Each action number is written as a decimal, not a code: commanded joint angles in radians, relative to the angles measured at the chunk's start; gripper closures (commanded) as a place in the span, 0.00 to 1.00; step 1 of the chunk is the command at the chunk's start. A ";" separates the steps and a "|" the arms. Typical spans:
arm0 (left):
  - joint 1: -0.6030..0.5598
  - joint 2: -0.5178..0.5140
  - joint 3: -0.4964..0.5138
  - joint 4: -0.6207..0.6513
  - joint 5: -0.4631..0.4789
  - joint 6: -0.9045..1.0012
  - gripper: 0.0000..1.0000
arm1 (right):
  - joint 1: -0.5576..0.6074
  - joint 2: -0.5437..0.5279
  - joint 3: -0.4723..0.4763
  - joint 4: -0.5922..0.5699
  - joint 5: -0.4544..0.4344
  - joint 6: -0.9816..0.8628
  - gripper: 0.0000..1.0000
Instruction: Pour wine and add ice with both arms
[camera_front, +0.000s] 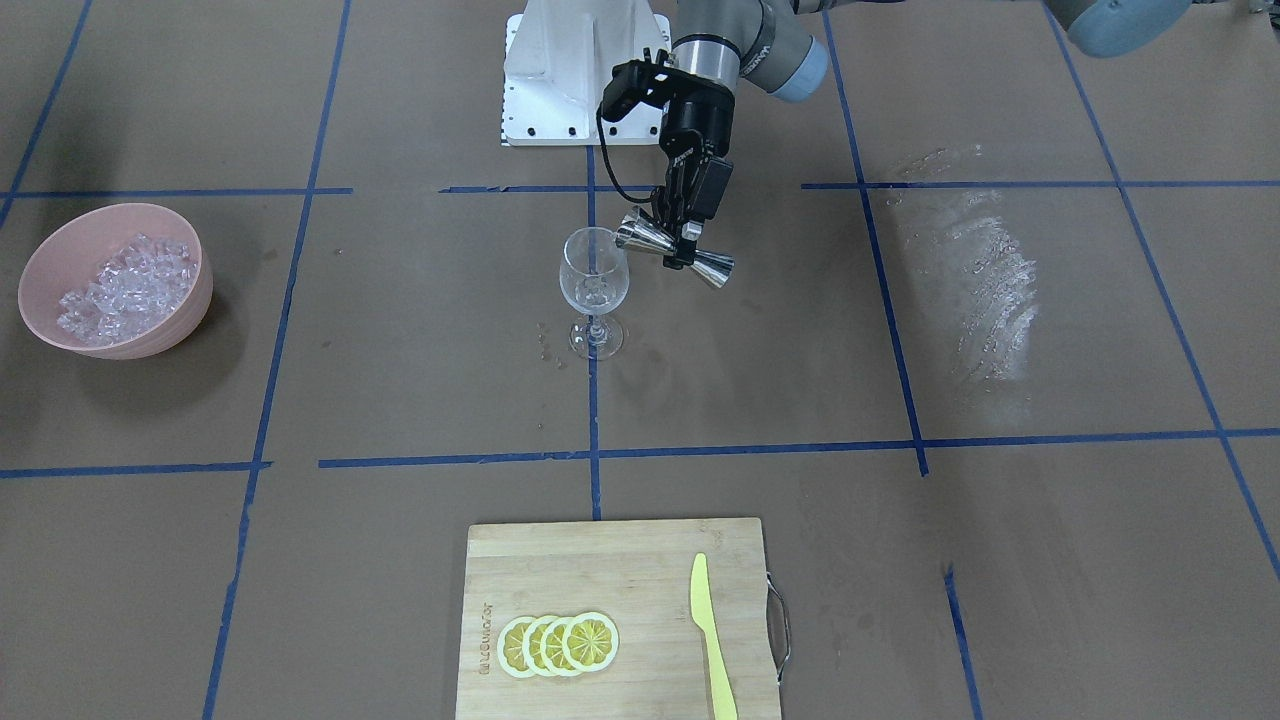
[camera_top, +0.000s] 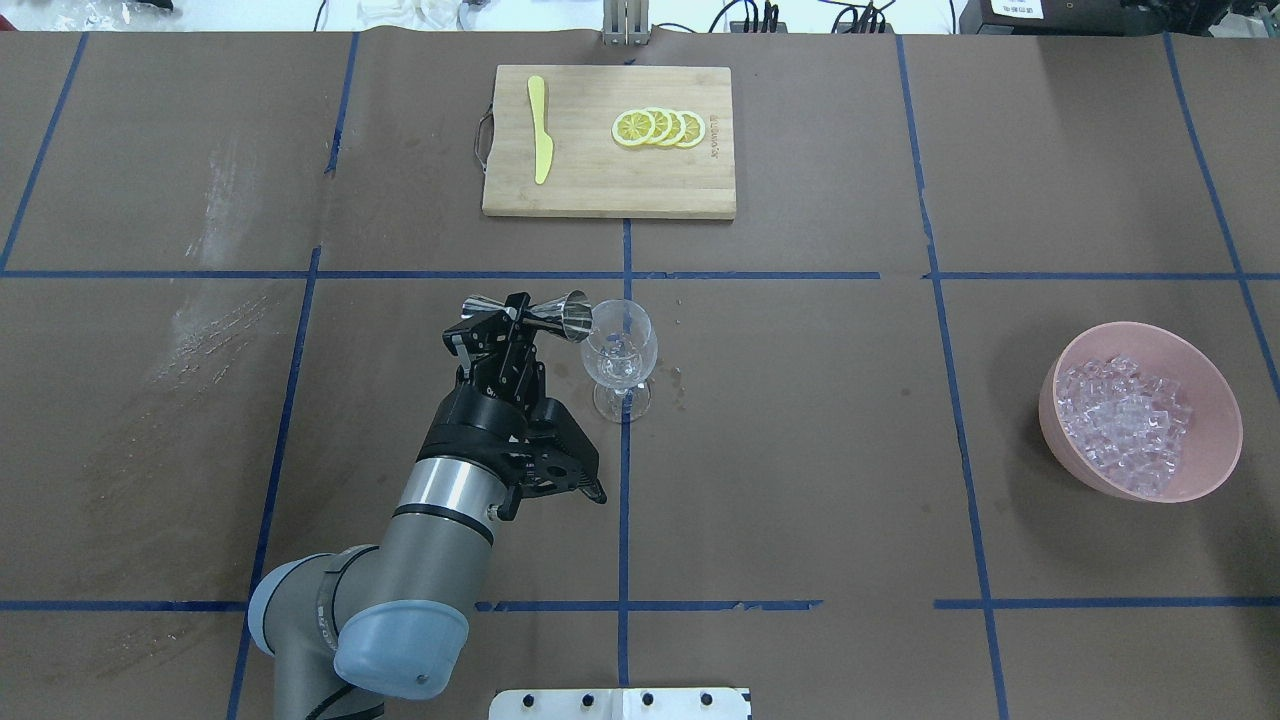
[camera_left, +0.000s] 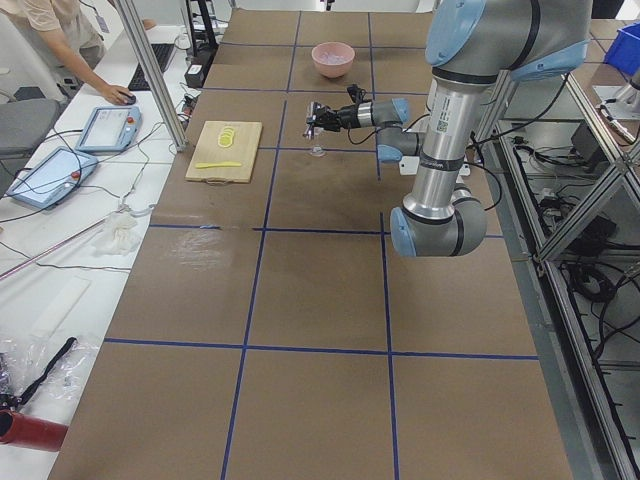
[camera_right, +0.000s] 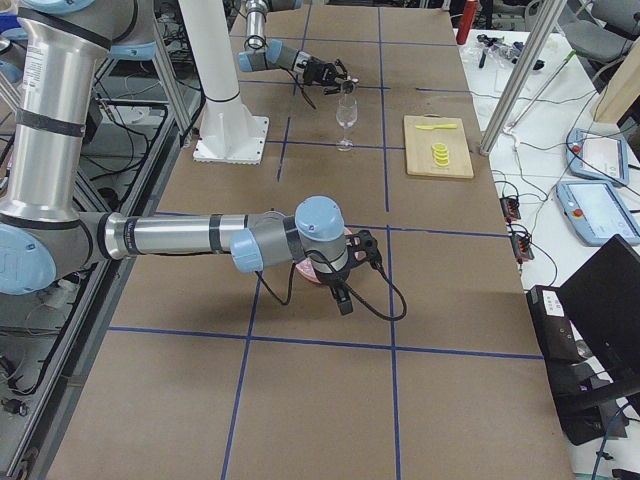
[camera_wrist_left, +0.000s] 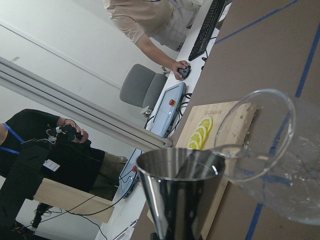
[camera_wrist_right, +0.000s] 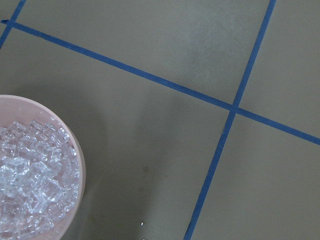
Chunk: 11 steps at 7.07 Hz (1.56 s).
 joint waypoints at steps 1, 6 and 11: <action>0.001 -0.002 0.000 0.001 0.004 0.106 1.00 | 0.000 -0.002 -0.002 0.000 0.000 0.000 0.00; 0.001 -0.025 -0.002 -0.001 0.045 0.291 1.00 | 0.000 -0.008 -0.002 0.000 0.000 -0.002 0.00; -0.023 -0.046 -0.004 -0.001 0.047 0.551 1.00 | 0.000 -0.008 -0.004 0.000 0.000 -0.002 0.00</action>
